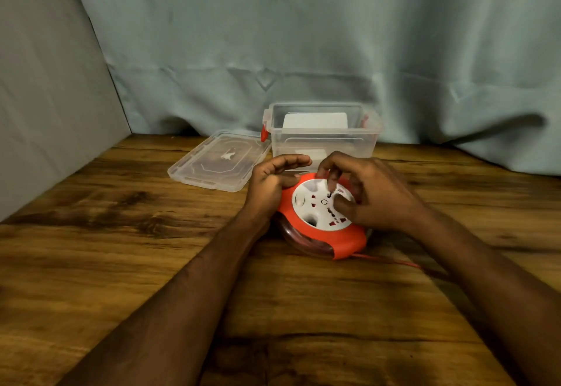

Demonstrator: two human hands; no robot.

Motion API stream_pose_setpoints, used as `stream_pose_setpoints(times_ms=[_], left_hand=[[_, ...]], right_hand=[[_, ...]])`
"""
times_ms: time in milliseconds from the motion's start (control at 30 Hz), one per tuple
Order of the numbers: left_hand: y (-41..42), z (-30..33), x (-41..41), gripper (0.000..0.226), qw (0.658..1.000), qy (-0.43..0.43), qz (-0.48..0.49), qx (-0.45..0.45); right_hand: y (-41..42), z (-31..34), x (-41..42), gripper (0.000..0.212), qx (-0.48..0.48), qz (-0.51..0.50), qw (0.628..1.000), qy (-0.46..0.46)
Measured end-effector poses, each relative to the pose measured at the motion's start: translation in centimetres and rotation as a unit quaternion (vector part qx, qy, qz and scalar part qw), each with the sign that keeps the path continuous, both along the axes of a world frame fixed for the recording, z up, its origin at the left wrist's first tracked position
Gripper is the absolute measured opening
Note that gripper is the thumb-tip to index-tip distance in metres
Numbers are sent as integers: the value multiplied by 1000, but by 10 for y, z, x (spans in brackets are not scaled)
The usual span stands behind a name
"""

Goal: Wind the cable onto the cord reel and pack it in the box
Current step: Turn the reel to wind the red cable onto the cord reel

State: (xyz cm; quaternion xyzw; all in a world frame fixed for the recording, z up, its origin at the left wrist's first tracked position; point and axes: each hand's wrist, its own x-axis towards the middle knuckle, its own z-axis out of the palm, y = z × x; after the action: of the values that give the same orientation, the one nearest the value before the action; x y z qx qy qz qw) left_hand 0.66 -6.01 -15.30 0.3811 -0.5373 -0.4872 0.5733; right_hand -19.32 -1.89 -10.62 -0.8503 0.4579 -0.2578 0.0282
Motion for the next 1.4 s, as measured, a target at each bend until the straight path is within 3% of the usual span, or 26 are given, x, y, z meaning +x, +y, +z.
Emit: stream_pose_setpoints(times_ms=[133,367,567,833,1033,1167,1400], left_hand=[[3,1,-1,45,1000,-5,-16,-8],[-2,-2,-1,45,1000,-17,-4,-16],[-4,-4,0,45,999,-21,-1,-26],[-6,-5,2,48,1000,-17,2,-24],[-6,-6,1,48,1000,-8,2,-19],[-5,-5,1,47,1000,-8,4,-22],[-4,-3,0,44,1000,-2,-7,-20]], right_hand=[[-6,0,-4,84,119,52,992,-5],[-14,1,-14,98,156,73,985,11],[-12,9,-19,94,189,81,979,5],[-4,12,-12,82,127,20,991,38],[-2,7,-4,44,54,-10,991,121],[-2,0,-2,63,26,-7,991,128],[-4,-5,3,64,29,-16,995,91]])
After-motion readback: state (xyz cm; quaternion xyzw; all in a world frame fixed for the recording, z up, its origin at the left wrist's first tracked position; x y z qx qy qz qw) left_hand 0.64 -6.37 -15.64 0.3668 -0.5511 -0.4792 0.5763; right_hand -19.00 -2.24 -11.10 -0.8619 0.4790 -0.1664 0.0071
